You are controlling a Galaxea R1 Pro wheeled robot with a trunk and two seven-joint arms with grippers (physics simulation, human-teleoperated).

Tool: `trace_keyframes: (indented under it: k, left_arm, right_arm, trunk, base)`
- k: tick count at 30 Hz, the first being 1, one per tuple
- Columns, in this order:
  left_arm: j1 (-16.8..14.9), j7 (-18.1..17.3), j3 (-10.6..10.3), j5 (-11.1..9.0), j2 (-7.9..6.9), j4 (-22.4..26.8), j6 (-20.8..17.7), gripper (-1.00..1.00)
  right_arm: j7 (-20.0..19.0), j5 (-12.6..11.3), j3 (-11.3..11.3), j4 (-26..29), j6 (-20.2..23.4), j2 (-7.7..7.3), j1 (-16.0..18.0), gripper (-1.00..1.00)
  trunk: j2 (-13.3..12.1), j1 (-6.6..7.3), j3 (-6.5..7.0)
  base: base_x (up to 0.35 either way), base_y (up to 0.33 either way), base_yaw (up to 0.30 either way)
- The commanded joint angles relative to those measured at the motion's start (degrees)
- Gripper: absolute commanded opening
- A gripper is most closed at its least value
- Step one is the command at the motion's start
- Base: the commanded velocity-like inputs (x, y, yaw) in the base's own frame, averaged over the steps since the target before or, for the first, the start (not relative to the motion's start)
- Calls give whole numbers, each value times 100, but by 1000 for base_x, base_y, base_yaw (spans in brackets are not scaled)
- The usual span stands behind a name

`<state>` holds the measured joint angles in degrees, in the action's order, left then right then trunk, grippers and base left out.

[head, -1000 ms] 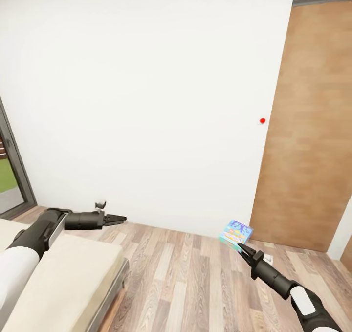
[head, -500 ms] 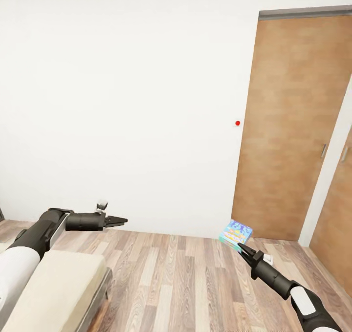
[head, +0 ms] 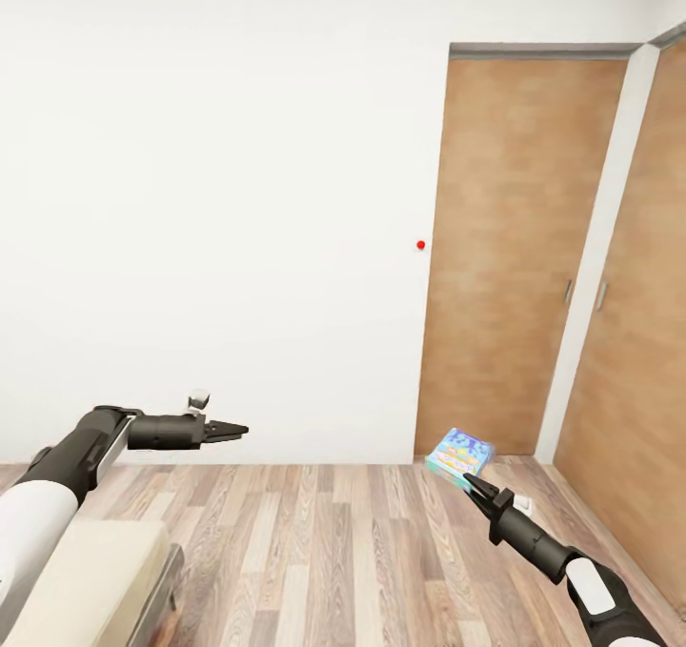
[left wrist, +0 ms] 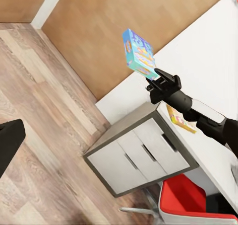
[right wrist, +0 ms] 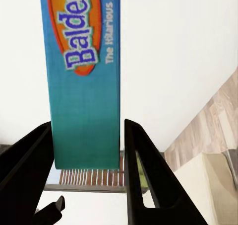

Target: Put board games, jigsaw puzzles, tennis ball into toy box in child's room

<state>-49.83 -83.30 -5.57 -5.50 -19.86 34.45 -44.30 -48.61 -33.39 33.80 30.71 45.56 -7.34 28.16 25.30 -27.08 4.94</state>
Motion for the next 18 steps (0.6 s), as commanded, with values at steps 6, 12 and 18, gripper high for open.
trace_keyframes:
  k: [6,12,18]
  left_arm:
    - [-1,3,-40,-57,-17,1,-59,100]
    - [-1,-2,-40,-53,-17,1,-59,100]
    - [-1,-2,-40,-56,-18,1,-55,100]
  right_arm:
    - [-12,-18,22,-4,-1,-2,5,-100]
    - [-9,-16,22,-4,-10,-3,2,-100]
    - [-8,-12,22,-4,-12,-2,-3,-100]
  trunk:
    - [-238,130,138]
    - [-238,130,170]
    - [-238,130,202]
  base:
    - [0,0,-257]
    - [0,0,-257]
    - [0,0,-257]
